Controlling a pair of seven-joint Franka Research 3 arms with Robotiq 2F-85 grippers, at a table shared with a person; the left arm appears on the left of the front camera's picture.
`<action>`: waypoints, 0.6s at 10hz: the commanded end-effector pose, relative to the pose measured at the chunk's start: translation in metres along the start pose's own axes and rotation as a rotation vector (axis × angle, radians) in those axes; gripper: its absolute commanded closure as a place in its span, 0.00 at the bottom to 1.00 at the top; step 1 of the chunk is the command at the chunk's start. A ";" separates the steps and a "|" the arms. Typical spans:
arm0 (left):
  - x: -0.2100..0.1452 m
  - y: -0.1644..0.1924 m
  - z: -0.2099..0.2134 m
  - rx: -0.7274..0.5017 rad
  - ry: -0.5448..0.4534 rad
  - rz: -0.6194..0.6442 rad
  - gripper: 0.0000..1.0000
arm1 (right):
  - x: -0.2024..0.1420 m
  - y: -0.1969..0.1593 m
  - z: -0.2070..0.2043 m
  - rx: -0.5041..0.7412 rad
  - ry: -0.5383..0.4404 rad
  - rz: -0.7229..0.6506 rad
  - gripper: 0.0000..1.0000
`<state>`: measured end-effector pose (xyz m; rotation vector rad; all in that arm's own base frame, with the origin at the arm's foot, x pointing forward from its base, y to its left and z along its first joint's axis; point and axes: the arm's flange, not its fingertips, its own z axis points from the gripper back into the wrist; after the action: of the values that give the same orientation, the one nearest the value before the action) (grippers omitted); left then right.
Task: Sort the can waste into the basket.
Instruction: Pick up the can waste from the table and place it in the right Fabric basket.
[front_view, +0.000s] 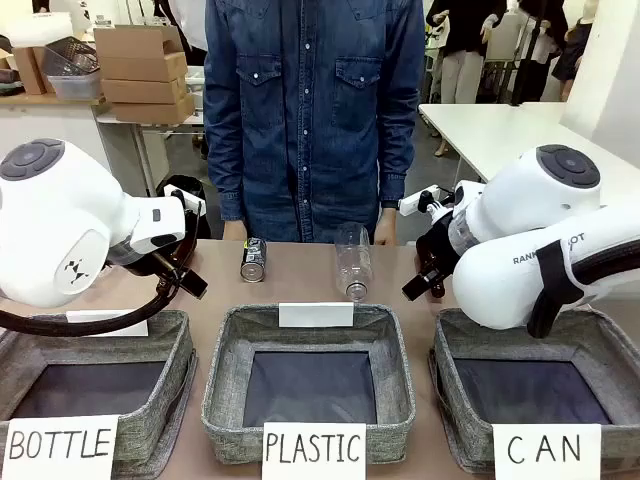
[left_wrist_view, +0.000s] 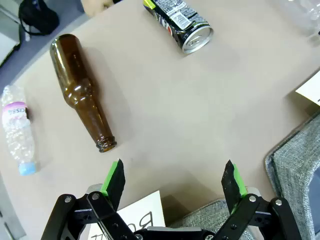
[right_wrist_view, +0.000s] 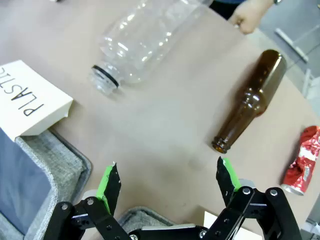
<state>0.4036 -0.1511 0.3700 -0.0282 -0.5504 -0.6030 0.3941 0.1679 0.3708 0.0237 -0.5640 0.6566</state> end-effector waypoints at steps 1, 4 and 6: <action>0.000 0.000 0.000 0.000 0.000 0.000 0.00 | 0.000 0.000 0.000 0.000 0.000 0.000 0.00; 0.000 0.000 0.000 0.000 0.000 0.000 0.00 | 0.000 0.000 0.000 0.000 0.000 0.000 0.00; 0.000 0.000 0.000 0.000 0.000 0.000 0.00 | 0.000 0.000 0.000 0.000 0.000 0.000 0.00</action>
<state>0.4036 -0.1511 0.3700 -0.0282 -0.5504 -0.6029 0.3941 0.1680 0.3707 0.0232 -0.5641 0.6571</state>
